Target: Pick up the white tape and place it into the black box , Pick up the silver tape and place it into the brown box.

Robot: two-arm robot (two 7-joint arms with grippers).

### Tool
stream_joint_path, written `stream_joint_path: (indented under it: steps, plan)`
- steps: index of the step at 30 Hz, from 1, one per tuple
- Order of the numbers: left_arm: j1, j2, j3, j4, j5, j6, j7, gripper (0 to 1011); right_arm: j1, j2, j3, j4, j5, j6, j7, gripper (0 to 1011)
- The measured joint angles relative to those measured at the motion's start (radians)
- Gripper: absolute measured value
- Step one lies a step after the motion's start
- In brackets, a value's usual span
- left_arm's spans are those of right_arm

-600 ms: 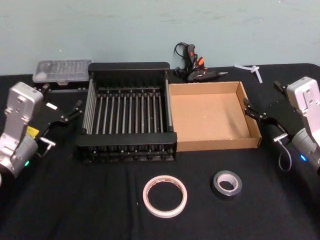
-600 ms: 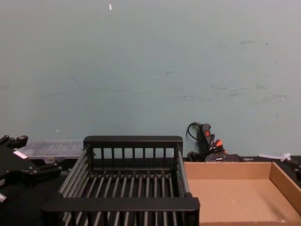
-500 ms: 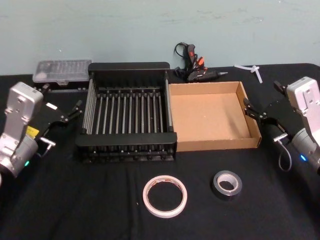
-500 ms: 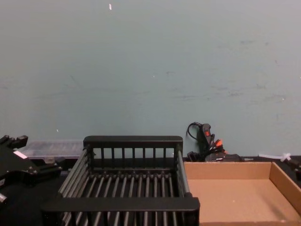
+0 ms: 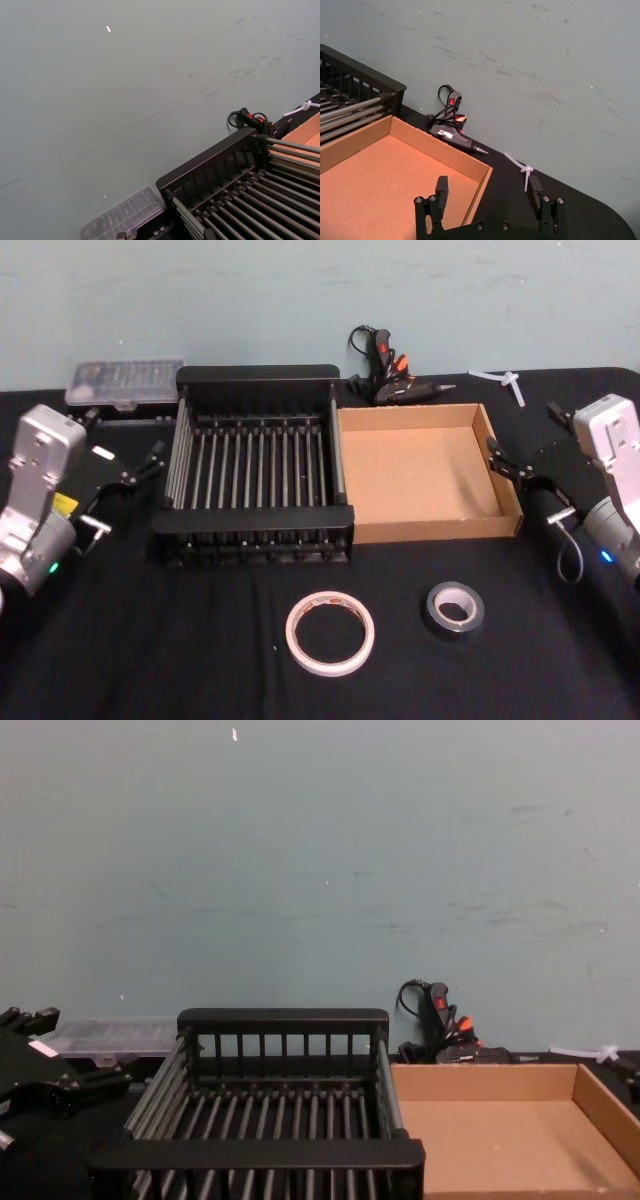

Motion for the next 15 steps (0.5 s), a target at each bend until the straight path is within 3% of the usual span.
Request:
stream_joint_path:
  steps: [15]
  plan:
    - [0.0, 0.0, 0.0, 0.0, 0.0, 0.0, 0.0, 1001, 0.0, 0.0, 0.0, 0.0, 0.0, 0.0, 0.0, 1002]
